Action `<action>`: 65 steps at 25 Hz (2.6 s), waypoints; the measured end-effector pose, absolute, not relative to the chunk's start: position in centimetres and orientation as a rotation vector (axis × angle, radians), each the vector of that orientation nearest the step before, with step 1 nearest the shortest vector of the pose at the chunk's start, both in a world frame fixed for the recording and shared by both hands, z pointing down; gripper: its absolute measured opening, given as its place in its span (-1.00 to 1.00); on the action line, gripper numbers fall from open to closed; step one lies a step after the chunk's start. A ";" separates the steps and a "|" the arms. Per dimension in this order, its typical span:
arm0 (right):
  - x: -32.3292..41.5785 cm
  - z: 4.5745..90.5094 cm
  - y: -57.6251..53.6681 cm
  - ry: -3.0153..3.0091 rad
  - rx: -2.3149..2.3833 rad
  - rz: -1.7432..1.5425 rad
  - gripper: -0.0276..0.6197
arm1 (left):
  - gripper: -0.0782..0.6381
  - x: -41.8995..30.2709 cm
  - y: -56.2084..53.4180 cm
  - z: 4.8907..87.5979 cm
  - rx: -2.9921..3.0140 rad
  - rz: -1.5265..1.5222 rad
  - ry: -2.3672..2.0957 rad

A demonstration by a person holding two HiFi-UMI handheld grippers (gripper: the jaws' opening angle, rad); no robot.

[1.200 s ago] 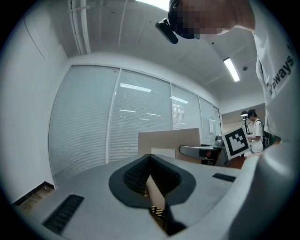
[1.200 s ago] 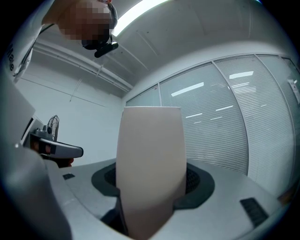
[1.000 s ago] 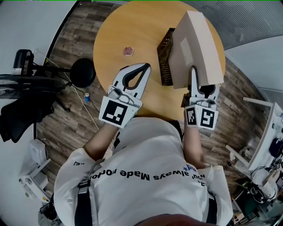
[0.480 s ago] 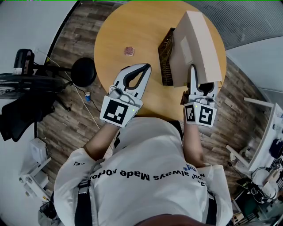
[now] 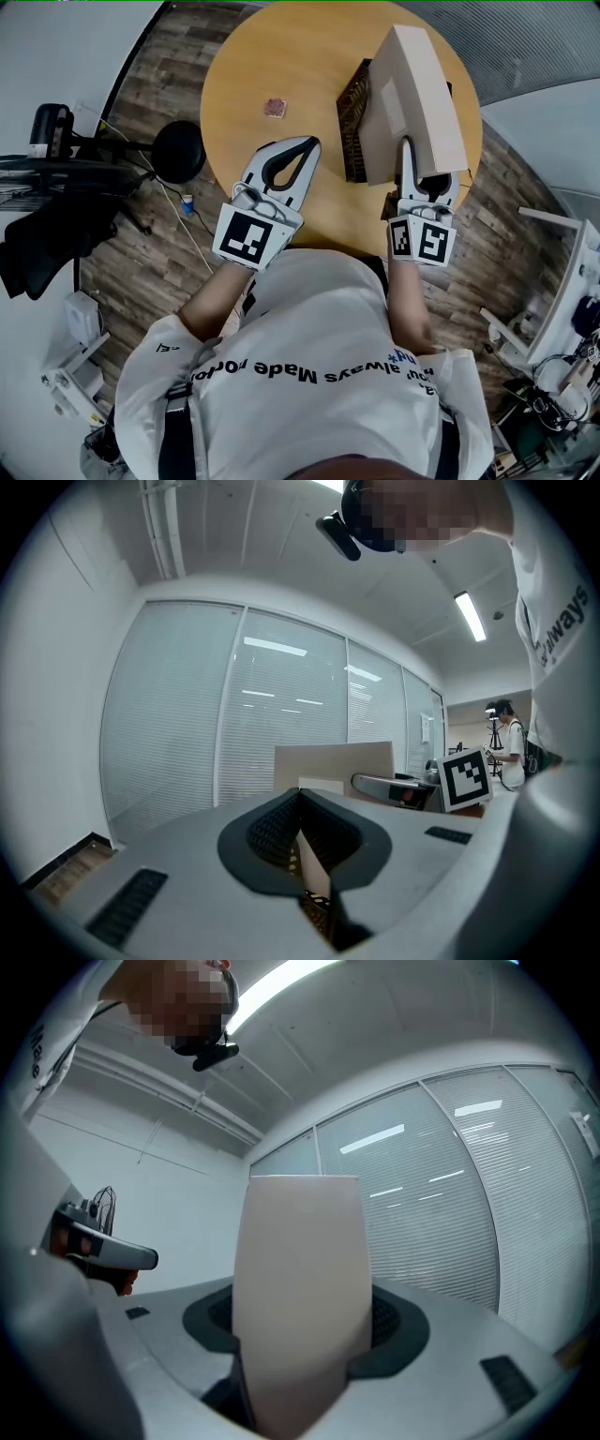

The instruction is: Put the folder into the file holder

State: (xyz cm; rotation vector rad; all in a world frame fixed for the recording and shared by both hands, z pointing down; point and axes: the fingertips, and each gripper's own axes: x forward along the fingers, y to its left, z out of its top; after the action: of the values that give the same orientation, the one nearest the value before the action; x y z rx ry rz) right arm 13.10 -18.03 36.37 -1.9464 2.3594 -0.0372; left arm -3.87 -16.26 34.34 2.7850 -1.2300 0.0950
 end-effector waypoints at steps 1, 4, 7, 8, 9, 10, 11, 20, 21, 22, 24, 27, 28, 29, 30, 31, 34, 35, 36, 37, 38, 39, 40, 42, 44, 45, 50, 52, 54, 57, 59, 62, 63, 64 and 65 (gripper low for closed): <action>13.1 36.5 -18.0 2.356 -1.947 -0.036 -0.02 | -0.71 -3.9 -16.2 34.4 2.784 0.097 -1.230; 13.1 36.7 -18.0 2.348 -1.948 -0.033 -0.02 | -0.72 -4.0 -16.1 34.6 2.782 0.103 -1.230; 13.1 37.0 -18.0 2.341 -1.947 -0.031 -0.02 | -0.72 -4.0 -16.1 34.8 2.776 0.112 -1.228; 13.0 37.1 -18.1 2.338 -1.947 -0.030 -0.02 | -0.72 -4.0 -16.0 34.8 2.775 0.114 -1.228; 13.0 37.2 -18.1 2.334 -1.948 -0.029 -0.02 | -0.71 -4.0 -16.0 34.9 2.773 0.115 -1.228; 13.0 37.2 -18.1 2.330 -1.949 -0.027 -0.02 | -0.72 -4.0 -16.0 34.9 2.772 0.119 -1.227; 13.0 37.3 -18.1 2.326 -1.951 -0.027 -0.02 | -0.71 -4.0 -16.0 35.0 2.770 0.126 -1.226; 13.1 37.8 -18.4 2.293 -1.954 -0.022 -0.01 | -0.71 -4.1 -15.9 35.4 2.765 0.139 -1.224; 13.1 37.8 -18.4 2.289 -1.954 -0.020 -0.01 | -0.72 -4.1 -15.9 35.3 2.764 0.135 -1.226; 13.1 37.9 -18.4 2.286 -1.954 -0.018 -0.01 | -0.72 -4.2 -15.9 35.3 2.762 0.135 -1.226; 13.1 37.9 -18.4 2.278 -1.954 -0.013 -0.01 | -0.72 -4.3 -15.8 35.6 2.754 0.158 -1.224; 13.1 37.8 -18.4 2.261 -1.949 -0.008 -0.01 | -0.71 -4.4 -15.7 35.9 2.752 0.182 -1.223; 13.1 37.8 -18.4 2.257 -1.948 -0.004 -0.02 | -0.71 -4.4 -15.7 35.8 2.752 0.177 -1.224; 13.1 37.8 -18.5 2.254 -1.946 0.000 -0.02 | -0.71 -4.4 -15.7 35.8 2.751 0.181 -1.224; 13.0 37.8 -18.5 2.251 -1.946 0.004 -0.01 | -0.71 -4.4 -15.7 36.0 2.750 0.189 -1.222; 13.0 37.9 -18.5 2.248 -1.946 0.008 -0.01 | -0.72 -4.4 -15.7 36.1 2.749 0.196 -1.221; 13.0 38.0 -18.5 2.242 -1.945 0.018 -0.02 | -0.72 -4.4 -15.6 36.1 2.748 0.195 -1.219; 13.0 38.0 -18.6 2.241 -1.944 0.021 -0.01 | -0.71 -4.4 -15.7 36.0 2.748 0.188 -1.221; 13.0 38.0 -18.6 2.241 -1.943 0.024 -0.01 | -0.71 -4.3 -15.7 35.9 2.747 0.182 -1.222; 13.0 38.0 -18.6 2.240 -1.941 0.027 -0.02 | -0.71 -4.3 -15.8 35.8 2.747 0.175 -1.224; 13.0 38.0 -18.6 2.238 -1.939 0.029 -0.02 | -0.71 -4.3 -15.8 35.8 2.746 0.170 -1.225; 13.0 38.1 -18.6 2.237 -1.938 0.032 -0.01 | -0.71 -4.3 -15.8 35.8 2.745 0.169 -1.225; 13.1 38.1 -18.5 2.234 -1.939 0.034 -0.01 | -0.71 -4.3 -15.7 35.9 2.745 0.174 -1.224; 13.1 38.1 -18.5 2.227 -1.938 0.041 -0.02 | -0.71 -4.4 -15.6 36.2 2.743 0.206 -1.218; 13.1 37.9 -18.5 2.226 -1.936 0.060 -0.02 | -0.71 -4.4 -15.6 36.2 2.741 0.208 -1.218; 13.0 37.9 -18.5 2.228 -1.934 0.070 -0.02 | -0.72 -4.3 -15.7 36.0 2.743 0.191 -1.222; 13.0 38.0 -18.6 2.229 -1.927 0.089 -0.02 | -0.72 -4.4 -15.6 36.3 2.737 0.209 -1.221; 13.1 38.0 -18.6 2.231 -1.925 0.099 -0.02 | -0.71 -4.4 -15.6 36.3 2.737 0.212 -1.221; 13.0 38.0 -18.6 2.236 -1.923 0.110 -0.02 | -0.71 -4.3 -15.7 36.1 2.742 0.196 -1.226; 13.1 38.1 -18.7 2.241 -1.916 0.119 -0.02 | -0.71 -4.4 -15.6 36.4 2.736 0.227 -1.223; 13.1 38.2 -18.7 2.246 -1.911 0.123 -0.02 | -0.72 -4.4 -15.7 36.3 2.738 0.213 -1.226; 13.0 38.4 -18.7 2.254 -1.902 0.126 -0.02 | -0.72 -4.4 -15.7 36.1 2.739 0.199 -1.233; 13.0 38.5 -18.7 2.255 -1.901 0.124 -0.02 | -0.71 -4.4 -15.7 36.3 2.735 0.208 -1.231; 13.1 38.6 -18.6 2.255 -1.901 0.121 -0.02 | -0.71 -4.5 -15.7 36.4 2.731 0.215 -1.231; 13.1 38.7 -18.6 2.255 -1.901 0.117 -0.02 | -0.72 -4.4 -15.7 36.4 2.730 0.213 -1.232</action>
State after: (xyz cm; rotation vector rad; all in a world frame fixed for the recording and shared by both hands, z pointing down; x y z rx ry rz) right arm 13.10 -18.62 38.67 -1.9006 2.2547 0.1169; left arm -4.45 -15.66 36.41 2.7304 -1.2320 0.2128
